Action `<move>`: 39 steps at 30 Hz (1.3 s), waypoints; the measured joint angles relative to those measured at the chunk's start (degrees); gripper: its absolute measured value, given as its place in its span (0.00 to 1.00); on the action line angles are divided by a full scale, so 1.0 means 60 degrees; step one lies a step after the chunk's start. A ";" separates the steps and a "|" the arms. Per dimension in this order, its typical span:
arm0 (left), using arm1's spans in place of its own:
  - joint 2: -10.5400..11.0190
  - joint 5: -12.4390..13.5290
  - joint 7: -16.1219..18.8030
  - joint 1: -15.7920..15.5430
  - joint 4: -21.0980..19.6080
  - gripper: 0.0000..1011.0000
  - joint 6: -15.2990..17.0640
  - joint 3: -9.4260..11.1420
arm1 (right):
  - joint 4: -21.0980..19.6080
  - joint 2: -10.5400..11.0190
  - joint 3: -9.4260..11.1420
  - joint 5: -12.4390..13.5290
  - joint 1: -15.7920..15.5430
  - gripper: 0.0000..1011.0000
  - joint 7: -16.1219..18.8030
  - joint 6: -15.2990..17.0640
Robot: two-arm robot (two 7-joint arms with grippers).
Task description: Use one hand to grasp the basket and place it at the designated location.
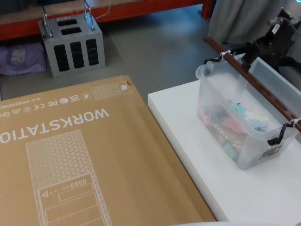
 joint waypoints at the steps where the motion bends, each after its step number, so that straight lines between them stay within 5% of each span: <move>1: 0.0000 0.0000 0.0000 0.0000 0.0000 0.00 0.0000 0.0000 | 0.0000 0.0000 0.0000 0.0000 0.0000 0.99 0.0000 0.0000; 39: 0.0000 0.0000 0.0000 0.0000 0.0000 0.00 0.0000 0.0000 | 0.0000 0.0000 0.0001 0.0000 0.0000 0.99 0.0000 0.0000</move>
